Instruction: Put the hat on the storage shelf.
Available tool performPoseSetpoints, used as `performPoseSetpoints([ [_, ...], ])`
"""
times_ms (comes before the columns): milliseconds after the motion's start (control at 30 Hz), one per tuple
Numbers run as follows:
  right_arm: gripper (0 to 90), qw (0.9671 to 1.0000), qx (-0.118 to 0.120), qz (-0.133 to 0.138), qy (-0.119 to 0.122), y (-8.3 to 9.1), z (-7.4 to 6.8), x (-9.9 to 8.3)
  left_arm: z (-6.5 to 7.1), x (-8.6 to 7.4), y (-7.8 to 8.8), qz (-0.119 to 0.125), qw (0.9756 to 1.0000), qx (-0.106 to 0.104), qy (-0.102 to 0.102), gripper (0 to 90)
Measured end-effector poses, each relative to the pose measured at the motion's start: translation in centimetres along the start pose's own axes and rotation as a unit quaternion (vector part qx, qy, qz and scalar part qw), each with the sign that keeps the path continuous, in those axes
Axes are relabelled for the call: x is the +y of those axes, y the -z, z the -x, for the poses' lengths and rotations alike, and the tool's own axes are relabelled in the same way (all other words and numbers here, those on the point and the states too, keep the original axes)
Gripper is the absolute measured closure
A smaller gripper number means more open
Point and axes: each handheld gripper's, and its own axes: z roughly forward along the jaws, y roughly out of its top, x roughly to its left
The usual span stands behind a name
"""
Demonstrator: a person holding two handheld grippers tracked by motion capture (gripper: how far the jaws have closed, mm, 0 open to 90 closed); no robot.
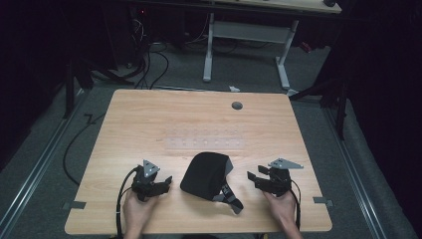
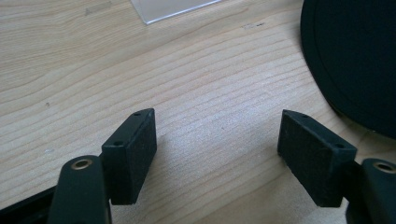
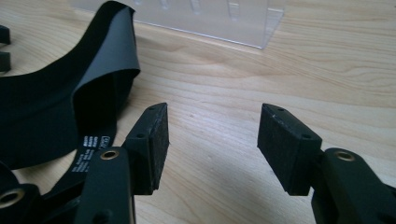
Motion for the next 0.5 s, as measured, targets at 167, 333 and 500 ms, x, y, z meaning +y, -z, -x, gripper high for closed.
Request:
performPoseSetpoints([
  [167, 42.1, 0.9998, 0.018, 0.007, 0.006, 0.2, -0.6, 0.8, 0.0, 0.0, 0.0, 0.0, 1.0, 0.0, 0.001, 28.6],
  [333, 40.8, 0.9993, 0.033, 0.011, 0.013, 0.1, -1.2, 1.5, 0.0, 0.0, 0.0, 0.0, 1.0, 0.0, 0.0, 28.6],
  [500, 40.7, 0.9988, 0.042, 0.017, 0.017, 0.0, -1.6, 2.1, 0.0, 0.0, 0.0, -0.001, 1.0, 0.0, 0.0, 28.6],
])
